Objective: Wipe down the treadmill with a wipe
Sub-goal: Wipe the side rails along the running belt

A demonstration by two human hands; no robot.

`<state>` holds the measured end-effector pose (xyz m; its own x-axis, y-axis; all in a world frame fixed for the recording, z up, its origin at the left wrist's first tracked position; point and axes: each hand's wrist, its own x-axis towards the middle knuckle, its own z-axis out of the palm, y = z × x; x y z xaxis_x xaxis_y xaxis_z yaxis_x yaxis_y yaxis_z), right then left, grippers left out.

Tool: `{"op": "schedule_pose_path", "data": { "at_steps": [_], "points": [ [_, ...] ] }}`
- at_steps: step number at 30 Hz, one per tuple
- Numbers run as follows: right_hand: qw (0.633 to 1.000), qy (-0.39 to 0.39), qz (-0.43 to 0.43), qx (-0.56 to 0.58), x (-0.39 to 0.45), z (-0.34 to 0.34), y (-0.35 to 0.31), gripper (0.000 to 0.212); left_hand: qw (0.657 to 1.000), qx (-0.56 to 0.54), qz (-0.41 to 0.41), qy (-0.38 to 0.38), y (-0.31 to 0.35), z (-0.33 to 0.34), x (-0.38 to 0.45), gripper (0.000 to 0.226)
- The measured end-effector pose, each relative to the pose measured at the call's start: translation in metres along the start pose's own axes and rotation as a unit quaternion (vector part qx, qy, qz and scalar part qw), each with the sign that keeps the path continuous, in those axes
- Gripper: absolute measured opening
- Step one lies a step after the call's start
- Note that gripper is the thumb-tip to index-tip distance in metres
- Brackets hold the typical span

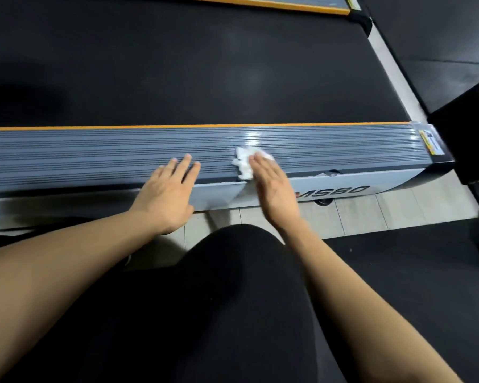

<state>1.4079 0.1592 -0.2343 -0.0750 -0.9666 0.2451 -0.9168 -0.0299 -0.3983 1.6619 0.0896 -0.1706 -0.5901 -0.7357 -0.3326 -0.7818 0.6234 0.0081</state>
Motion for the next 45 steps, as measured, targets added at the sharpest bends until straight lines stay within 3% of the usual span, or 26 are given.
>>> {"op": "schedule_pose_path", "data": {
  "at_steps": [4, 8, 14, 16, 20, 22, 24, 26, 28, 30, 32, 36, 39, 42, 45],
  "points": [
    [0.991, 0.058, 0.119, -0.030, -0.021, -0.038, 0.062, 0.046, 0.999, -0.009, 0.038, -0.004, 0.032, -0.007, 0.016, 0.085],
    [0.982, 0.073, 0.168, -0.053, -0.013, -0.034, 0.056, 0.042, 0.998, 0.011, 0.060, -0.022, 0.049, -0.018, 0.037, 0.088],
    [1.000, 0.009, -0.018, -0.004, 0.013, 0.008, -0.007, 0.041, 0.996, -0.046, 0.030, -0.066, 0.061, -0.033, 0.058, 0.078],
    [0.999, -0.016, -0.033, -0.014, 0.024, 0.001, 0.002, 0.043, 0.997, -0.042, 0.029, -0.060, 0.061, -0.022, 0.056, 0.085],
    [0.985, 0.033, 0.146, -0.086, 0.053, -0.023, 0.072, 0.052, 0.997, -0.027, 0.042, -0.054, 0.057, 0.005, 0.051, 0.099],
    [0.972, -0.004, 0.196, -0.133, 0.066, -0.026, 0.075, 0.056, 0.997, -0.035, 0.043, -0.051, 0.058, 0.007, 0.049, 0.100],
    [0.980, 0.016, 0.175, -0.097, 0.083, -0.016, 0.041, 0.043, 0.998, -0.034, 0.040, -0.044, 0.061, 0.010, 0.050, 0.102],
    [0.997, 0.013, 0.067, -0.018, 0.099, 0.001, -0.004, 0.040, 0.999, -0.018, 0.035, -0.032, 0.063, 0.012, 0.049, 0.102],
    [0.998, -0.057, -0.031, 0.018, 0.103, 0.017, -0.038, 0.047, 0.999, -0.008, 0.034, -0.025, 0.063, 0.012, 0.049, 0.099],
    [0.992, -0.124, -0.033, 0.015, 0.106, 0.019, -0.038, 0.051, 0.999, -0.007, 0.040, -0.021, 0.061, 0.011, 0.049, 0.098],
    [0.993, -0.115, -0.014, 0.024, 0.102, 0.007, -0.016, 0.052, 0.999, -0.013, 0.044, -0.022, 0.058, 0.009, 0.048, 0.099],
    [0.989, -0.020, 0.145, -0.018, 0.083, -0.050, 0.069, 0.055, 0.997, -0.027, 0.046, -0.049, 0.058, 0.003, 0.046, 0.099],
    [0.973, -0.006, 0.224, -0.056, 0.072, -0.066, 0.100, 0.058, 0.996, -0.031, 0.049, -0.072, 0.057, -0.005, 0.048, 0.101],
    [0.983, 0.028, 0.178, -0.033, 0.081, -0.045, 0.065, 0.055, 0.993, -0.026, 0.049, -0.101, 0.057, -0.015, 0.050, 0.103],
    [0.998, -0.010, 0.061, 0.002, 0.070, -0.007, 0.011, 0.048, 0.992, -0.002, 0.043, -0.116, 0.060, -0.026, 0.053, 0.103]
  ]
}}
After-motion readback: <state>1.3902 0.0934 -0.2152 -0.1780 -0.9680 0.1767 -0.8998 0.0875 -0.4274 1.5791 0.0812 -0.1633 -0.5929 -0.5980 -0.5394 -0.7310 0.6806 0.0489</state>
